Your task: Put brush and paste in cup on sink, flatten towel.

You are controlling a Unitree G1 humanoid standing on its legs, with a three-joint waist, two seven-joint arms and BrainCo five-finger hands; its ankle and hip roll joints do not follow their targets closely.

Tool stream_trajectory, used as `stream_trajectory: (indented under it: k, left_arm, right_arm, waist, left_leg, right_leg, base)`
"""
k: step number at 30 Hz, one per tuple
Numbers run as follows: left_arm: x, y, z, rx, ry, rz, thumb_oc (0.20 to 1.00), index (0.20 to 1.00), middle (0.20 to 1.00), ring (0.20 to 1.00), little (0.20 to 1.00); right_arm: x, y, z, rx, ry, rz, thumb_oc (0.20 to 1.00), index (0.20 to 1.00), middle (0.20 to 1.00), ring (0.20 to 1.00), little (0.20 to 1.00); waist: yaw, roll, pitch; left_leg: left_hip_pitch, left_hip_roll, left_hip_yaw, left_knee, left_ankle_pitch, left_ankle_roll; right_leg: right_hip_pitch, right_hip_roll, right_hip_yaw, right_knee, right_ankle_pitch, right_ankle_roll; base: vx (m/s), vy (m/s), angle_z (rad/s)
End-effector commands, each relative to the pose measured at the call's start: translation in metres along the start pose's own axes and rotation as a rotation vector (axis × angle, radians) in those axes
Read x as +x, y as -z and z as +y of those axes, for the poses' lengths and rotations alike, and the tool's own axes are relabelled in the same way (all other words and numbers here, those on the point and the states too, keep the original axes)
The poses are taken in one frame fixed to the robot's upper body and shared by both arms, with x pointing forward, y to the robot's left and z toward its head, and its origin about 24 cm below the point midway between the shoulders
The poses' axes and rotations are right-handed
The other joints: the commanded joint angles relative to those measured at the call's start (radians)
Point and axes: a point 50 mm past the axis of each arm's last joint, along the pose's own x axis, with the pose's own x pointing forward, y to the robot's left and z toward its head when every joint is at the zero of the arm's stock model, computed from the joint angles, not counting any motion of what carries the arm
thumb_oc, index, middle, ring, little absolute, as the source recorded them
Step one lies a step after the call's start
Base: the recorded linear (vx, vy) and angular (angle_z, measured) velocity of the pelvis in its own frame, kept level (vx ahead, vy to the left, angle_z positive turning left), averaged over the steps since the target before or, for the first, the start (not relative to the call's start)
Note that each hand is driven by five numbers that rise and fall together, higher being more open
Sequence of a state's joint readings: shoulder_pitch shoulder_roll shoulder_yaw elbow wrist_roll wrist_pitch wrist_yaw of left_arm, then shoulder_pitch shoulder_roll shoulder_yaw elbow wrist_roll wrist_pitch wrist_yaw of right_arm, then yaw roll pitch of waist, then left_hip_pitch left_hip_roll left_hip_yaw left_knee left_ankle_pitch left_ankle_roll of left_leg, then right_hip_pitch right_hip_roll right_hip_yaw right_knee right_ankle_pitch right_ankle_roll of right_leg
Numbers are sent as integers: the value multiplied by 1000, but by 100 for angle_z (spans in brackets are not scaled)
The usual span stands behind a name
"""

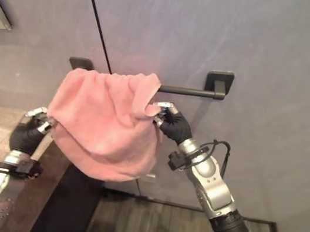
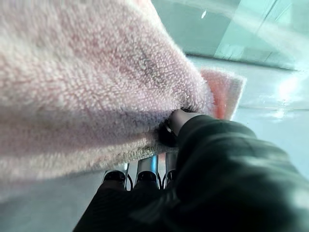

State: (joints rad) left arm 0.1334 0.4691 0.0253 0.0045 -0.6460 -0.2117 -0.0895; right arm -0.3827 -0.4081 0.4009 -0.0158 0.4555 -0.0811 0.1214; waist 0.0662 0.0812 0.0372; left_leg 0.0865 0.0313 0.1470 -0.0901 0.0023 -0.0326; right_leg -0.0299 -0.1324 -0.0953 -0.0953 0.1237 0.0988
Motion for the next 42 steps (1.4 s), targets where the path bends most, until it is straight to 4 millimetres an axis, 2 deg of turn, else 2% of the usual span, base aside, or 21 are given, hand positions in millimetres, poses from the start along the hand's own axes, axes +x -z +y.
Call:
stream_trajectory:
  k: [1,3,10,11,12,16,23,25,27,28,30,31,32,33,34,35,36,37,38,40,42]
  left_arm:
    - [19,-4,0,167,34,13,200,200,200,200,200]
    - [24,-7,-4,175,44,-8,200,200,200,200,200]
    - [39,-37,-14,132,63,-149,200,200,200,200,200]
    - [44,-53,-20,130,72,-227,200,200,200,200,200]
    - [44,-53,-20,130,72,-228,200,200,200,200,200]
    - [51,-91,-29,145,85,-400,200,200,200,200,200]
    - [48,-127,-29,156,43,-578,200,200,200,200,200]
    - [46,-124,-31,124,45,-576,200,200,200,200,200]
    - [46,-108,-35,98,67,-511,200,200,200,200,200]
    - [46,-107,-36,98,68,-509,200,200,200,200,200]
    - [48,-55,-43,85,104,-269,200,200,200,200,200]
    - [48,-38,-46,97,133,-186,200,200,200,200,200]
    - [48,-38,-46,97,133,-186,200,200,200,200,200]
    - [50,-10,-39,144,99,-53,200,200,200,200,200]
    - [55,-12,-32,233,100,-35,200,200,200,200,200]
    - [56,-12,-32,233,100,-36,200,200,200,200,200]
    - [58,-24,-31,227,101,-81,200,200,200,200,200]
    - [60,-47,-32,162,104,-176,200,200,200,200,200]
    - [59,-47,-31,162,104,-177,200,200,200,200,200]
    - [60,-80,-28,117,50,-335,200,200,200,200,200]
    - [56,-85,-29,46,21,-383,200,200,200,200,200]
  right_arm:
    - [14,-1,2,27,65,-44,200,200,200,200,200]
    - [18,0,2,22,74,-38,200,200,200,200,200]
    - [29,-27,3,-4,45,-145,200,200,200,200,200]
    - [31,-40,3,-4,39,-205,200,200,200,200,200]
    - [31,-40,3,-4,39,-205,200,200,200,200,200]
    - [32,-71,7,11,12,-351,200,200,200,200,200]
    - [23,-108,11,12,-6,-538,200,200,200,200,200]
    - [20,-105,8,1,22,-530,200,200,200,200,200]
    - [18,-85,6,15,50,-448,200,200,200,200,200]
    - [17,-84,6,15,51,-447,200,200,200,200,200]
    - [16,-37,3,-29,80,-217,200,200,200,200,200]
    - [15,-14,1,-33,107,-112,200,200,200,200,200]
    - [15,-14,0,-34,108,-113,200,200,200,200,200]
    - [15,15,0,-2,129,16,200,200,200,200,200]
    - [14,22,-11,-101,151,79,200,200,200,200,200]
    - [15,22,-11,-102,152,78,200,200,200,200,200]
    - [16,17,-15,-88,167,59,200,200,200,200,200]
    - [24,-2,-14,-56,155,-25,200,200,200,200,200]
    - [24,-2,-14,-56,155,-25,200,200,200,200,200]
    - [32,-33,-15,-76,155,-167,200,200,200,200,200]
    - [30,-48,-16,-73,174,-248,200,200,200,200,200]
  waist:
    - [-17,-74,-60]
    - [-23,-74,-62]
    - [-36,-78,-75]
    - [-40,-77,-80]
    - [-40,-77,-80]
    - [-50,-75,-85]
    - [-66,-63,-84]
    - [-70,-58,-82]
    - [-77,-51,-79]
    - [-77,-50,-80]
    - [-81,-39,-79]
    - [-82,-35,-78]
    - [-82,-35,-78]
    - [-84,-31,-75]
    - [-84,-23,-79]
    - [-84,-23,-78]
    - [-83,-20,-80]
    - [-81,-21,-83]
    - [-82,-22,-83]
    - [-73,-27,-87]
    - [-70,-31,-89]
  left_leg:
    - [-60,-17,22,91,-29,-8]
    - [-58,-11,26,92,-28,-10]
    - [-45,5,32,79,-17,-17]
    - [-41,9,31,71,-12,-20]
    - [-41,10,31,71,-12,-20]
    - [-33,17,29,60,-6,-24]
    - [-27,16,33,52,-4,-27]
    - [-29,15,34,50,-4,-26]
    - [-33,13,35,48,-1,-25]
    - [-33,13,35,48,-1,-25]
    - [-39,10,34,47,2,-22]
    - [-40,9,33,48,3,-21]
    - [-40,9,33,48,3,-21]
    - [-36,8,32,49,3,-22]
    - [-41,10,33,49,6,-24]
    - [-41,10,33,50,5,-24]
    - [-42,10,32,50,6,-25]
    - [-44,9,30,50,8,-25]
    - [-44,9,30,50,8,-25]
    - [-45,7,26,44,9,-24]
    - [-45,6,24,42,7,-23]
  right_leg:
    - [124,-133,-37,8,-68,77]
    - [121,-127,-31,10,-67,75]
    - [117,-110,-21,16,-70,66]
    - [115,-105,-19,18,-72,63]
    - [115,-105,-19,18,-72,63]
    - [114,-100,-18,21,-76,60]
    - [111,-100,-15,21,-76,59]
    - [106,-101,-11,22,-74,59]
    - [100,-104,-10,21,-71,60]
    - [99,-104,-10,21,-71,60]
    - [94,-106,-9,23,-66,61]
    - [93,-106,-7,24,-65,62]
    - [93,-106,-7,24,-65,62]
    - [97,-107,-7,25,-65,62]
    - [92,-108,-7,23,-60,63]
    - [92,-108,-7,23,-60,63]
    - [92,-109,-10,24,-58,63]
    - [90,-109,-11,23,-57,64]
    - [90,-109,-11,23,-57,64]
    - [88,-110,-15,21,-57,63]
    - [88,-110,-17,20,-58,63]
  base:
    - [-17,-32,-1]
    - [-14,-37,-1]
    - [-1,-34,-1]
    - [0,0,0]
    - [-2,-47,2]
    - [-2,-16,0]
    - [0,0,0]
    - [0,0,0]
    - [0,0,0]
    - [0,0,0]
    - [-21,4,-1]
    - [0,0,0]
    - [-31,3,-1]
    - [-30,12,-2]
    - [-32,12,-2]
    - [0,0,0]
    - [0,0,0]
    - [0,0,0]
    - [0,0,0]
    - [0,0,0]
    - [4,-8,2]
